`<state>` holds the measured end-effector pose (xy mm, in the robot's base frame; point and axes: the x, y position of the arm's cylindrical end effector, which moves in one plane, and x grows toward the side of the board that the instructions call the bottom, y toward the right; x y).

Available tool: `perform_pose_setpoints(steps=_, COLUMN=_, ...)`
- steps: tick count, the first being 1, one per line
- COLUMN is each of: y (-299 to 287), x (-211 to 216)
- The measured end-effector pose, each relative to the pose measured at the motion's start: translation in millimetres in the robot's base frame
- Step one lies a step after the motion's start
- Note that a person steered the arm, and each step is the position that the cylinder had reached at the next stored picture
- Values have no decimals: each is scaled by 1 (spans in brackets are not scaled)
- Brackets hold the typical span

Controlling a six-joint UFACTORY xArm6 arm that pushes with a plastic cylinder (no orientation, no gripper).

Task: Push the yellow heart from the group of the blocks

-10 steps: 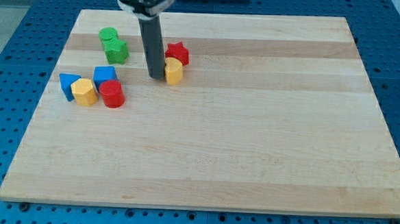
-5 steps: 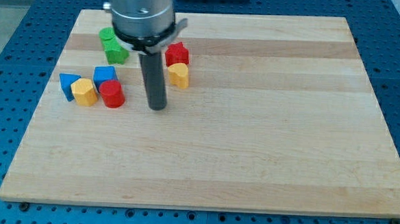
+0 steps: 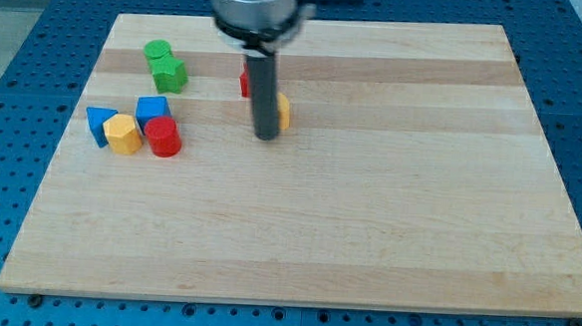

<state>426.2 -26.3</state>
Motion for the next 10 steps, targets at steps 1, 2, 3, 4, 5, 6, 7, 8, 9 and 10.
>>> perform_pose_setpoints(steps=1, y=71, x=5)
perform_pose_setpoints(steps=2, y=102, x=4)
perform_pose_setpoints(steps=3, y=71, x=11)
perform_pose_setpoints(steps=4, y=19, x=12)
perform_pose_setpoints(steps=5, y=-30, x=13)
perform_pose_setpoints(steps=6, y=-47, x=14)
perform_pose_setpoints(steps=7, y=-50, x=-13)
perform_pose_setpoints(steps=8, y=-50, x=-31)
perform_pose_setpoints(steps=9, y=-50, x=-31)
perform_pose_setpoints(steps=10, y=-21, x=-31)
